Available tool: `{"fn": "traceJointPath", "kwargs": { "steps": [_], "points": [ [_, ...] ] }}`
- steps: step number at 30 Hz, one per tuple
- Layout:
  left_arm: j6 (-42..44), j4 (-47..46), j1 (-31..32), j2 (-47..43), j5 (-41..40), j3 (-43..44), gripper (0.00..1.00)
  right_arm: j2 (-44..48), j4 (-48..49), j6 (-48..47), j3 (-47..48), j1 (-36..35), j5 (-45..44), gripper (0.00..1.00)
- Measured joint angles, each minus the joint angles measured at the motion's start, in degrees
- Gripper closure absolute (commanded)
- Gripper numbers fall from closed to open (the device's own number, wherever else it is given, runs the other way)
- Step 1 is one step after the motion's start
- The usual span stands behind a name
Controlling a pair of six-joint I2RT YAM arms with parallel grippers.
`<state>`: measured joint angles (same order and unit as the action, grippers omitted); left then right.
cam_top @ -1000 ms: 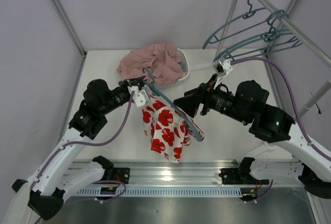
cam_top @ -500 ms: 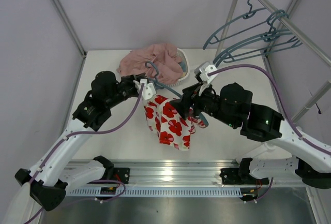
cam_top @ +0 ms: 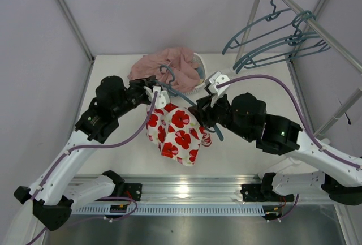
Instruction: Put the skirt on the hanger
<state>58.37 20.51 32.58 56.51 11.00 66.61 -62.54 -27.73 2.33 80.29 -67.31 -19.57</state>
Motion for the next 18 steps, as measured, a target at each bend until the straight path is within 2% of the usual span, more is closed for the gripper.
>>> {"fn": "traceJointPath", "kwargs": {
  "steps": [2,4,6,9,10,15,18],
  "points": [
    [0.7,0.3,0.1,0.0,-0.5,0.5,0.90,0.0,0.5,-0.2,-0.9,-0.1,0.6,0.60],
    [1.6,0.5,0.2,-0.1,-0.9,0.7,0.90,0.0,0.9,-0.5,-1.6,-0.2,0.9,0.69],
    [1.9,0.7,0.3,-0.1,-1.4,0.7,0.90,0.0,1.2,-0.9,-1.9,-0.3,1.0,0.73],
    [2.1,0.7,0.5,-0.1,-1.8,0.7,0.90,0.0,1.6,-1.0,-2.0,-0.4,1.2,0.89],
    [2.1,0.7,0.5,-0.2,-1.9,0.7,0.90,0.0,1.7,-0.9,-2.0,-0.5,1.3,1.00],
    [2.0,0.1,0.6,-0.9,-2.7,0.7,0.91,0.1,2.6,-0.4,-2.3,-0.5,1.4,1.00],
    [1.6,-1.0,0.7,-1.5,-3.0,0.7,0.86,0.7,3.8,-0.3,-3.1,-0.5,1.4,1.00]
  ]
}}
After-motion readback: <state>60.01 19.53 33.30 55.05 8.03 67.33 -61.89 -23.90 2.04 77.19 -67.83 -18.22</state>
